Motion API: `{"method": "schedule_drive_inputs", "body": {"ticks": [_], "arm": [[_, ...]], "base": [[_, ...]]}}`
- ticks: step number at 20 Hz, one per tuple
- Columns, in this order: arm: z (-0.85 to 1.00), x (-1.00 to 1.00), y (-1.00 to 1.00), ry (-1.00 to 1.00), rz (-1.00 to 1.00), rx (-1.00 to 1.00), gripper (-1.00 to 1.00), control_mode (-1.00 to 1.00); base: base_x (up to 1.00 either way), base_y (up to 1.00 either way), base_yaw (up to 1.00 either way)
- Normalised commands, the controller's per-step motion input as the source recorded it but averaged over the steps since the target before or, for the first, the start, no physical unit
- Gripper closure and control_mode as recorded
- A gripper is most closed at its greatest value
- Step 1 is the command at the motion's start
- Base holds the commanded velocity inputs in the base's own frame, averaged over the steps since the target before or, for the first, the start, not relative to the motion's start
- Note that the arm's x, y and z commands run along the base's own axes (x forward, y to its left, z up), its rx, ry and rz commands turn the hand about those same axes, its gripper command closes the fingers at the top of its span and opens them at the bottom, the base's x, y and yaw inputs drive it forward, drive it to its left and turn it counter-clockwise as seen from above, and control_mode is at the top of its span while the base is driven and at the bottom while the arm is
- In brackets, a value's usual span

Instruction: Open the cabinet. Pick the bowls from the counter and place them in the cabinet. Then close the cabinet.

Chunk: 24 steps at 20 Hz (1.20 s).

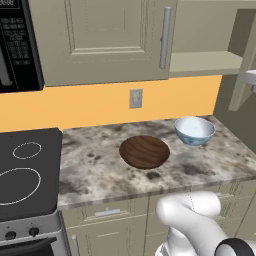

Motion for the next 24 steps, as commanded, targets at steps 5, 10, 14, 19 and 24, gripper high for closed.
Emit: {"method": "schedule_drive_inputs", "body": {"ticks": [5,10,14,19,24], "arm": [[0.00,-0.08,-0.02,0.00,0.04,0.00,-1.00,-1.00],[0.00,-0.35,-0.01,0.00,0.01,0.00,-1.00,-1.00],[0.00,-0.35,0.00,0.00,0.00,0.00,-1.00,-1.00],[0.03,-0.37,0.10,-0.09,0.00,0.00,-1.00,-1.00],[0.07,-0.23,0.26,-0.08,-0.04,0.00,-1.00,-1.00]], "base": [[0.00,0.00,0.00],[0.00,0.00,0.00],[0.00,0.00,0.00],[0.00,0.00,0.00],[0.00,0.00,0.00]]}}
